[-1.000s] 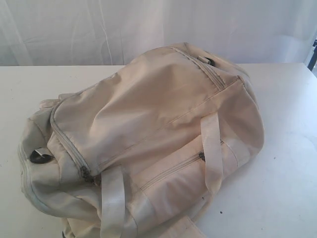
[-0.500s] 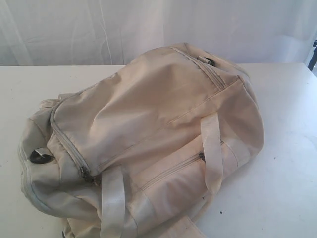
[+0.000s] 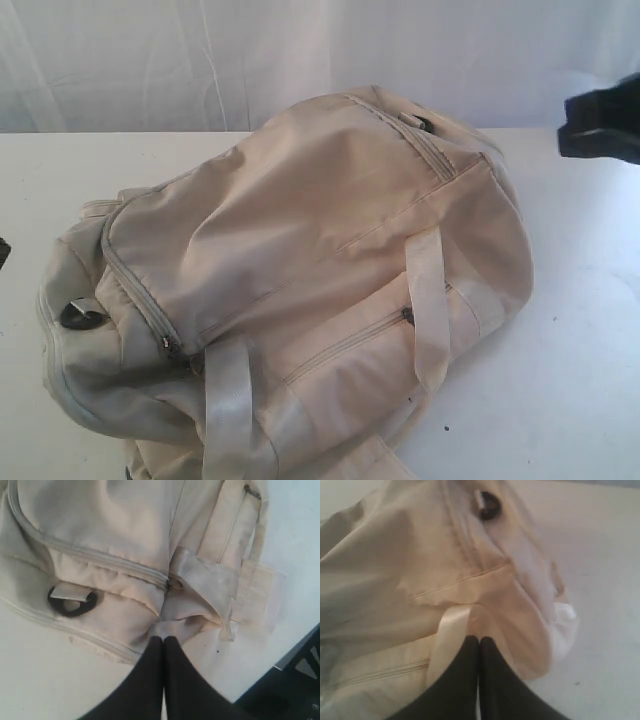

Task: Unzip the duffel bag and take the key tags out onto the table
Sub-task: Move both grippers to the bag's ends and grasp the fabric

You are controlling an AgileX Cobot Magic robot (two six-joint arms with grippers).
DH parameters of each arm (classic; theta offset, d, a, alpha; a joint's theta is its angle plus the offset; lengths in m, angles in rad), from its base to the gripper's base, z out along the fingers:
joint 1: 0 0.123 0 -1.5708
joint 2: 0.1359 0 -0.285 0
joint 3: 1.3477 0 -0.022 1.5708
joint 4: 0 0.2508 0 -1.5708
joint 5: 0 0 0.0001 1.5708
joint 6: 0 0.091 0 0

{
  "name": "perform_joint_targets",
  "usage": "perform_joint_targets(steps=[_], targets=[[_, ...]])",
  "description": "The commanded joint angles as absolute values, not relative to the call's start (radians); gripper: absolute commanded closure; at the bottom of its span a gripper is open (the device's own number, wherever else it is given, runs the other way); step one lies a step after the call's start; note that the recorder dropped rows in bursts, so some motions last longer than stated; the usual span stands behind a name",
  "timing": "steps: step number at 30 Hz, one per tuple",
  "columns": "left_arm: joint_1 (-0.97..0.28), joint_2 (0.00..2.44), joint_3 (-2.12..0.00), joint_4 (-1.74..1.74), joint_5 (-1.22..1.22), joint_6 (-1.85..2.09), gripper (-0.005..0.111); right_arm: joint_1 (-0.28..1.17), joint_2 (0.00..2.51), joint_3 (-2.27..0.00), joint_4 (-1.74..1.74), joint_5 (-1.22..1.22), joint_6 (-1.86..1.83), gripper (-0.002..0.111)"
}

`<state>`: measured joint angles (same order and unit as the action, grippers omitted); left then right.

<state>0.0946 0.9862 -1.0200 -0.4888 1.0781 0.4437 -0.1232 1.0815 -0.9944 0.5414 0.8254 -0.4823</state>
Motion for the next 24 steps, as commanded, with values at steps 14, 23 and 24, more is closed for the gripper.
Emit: perform_joint_targets(steps=[14,23,24], targets=[[0.091,1.096,-0.808,-0.56,0.817,0.084,0.026,-0.129,1.703,-1.425,0.575,0.962,-0.649,0.048],[0.091,1.107,-0.597,-0.778,0.625,0.213,0.034,-0.095,1.783,-1.425,0.572,0.943,-0.651,0.048],[0.091,1.115,-0.586,-0.788,0.62,0.223,0.034,-0.087,1.79,-1.425,0.57,0.933,-0.651,0.048]])
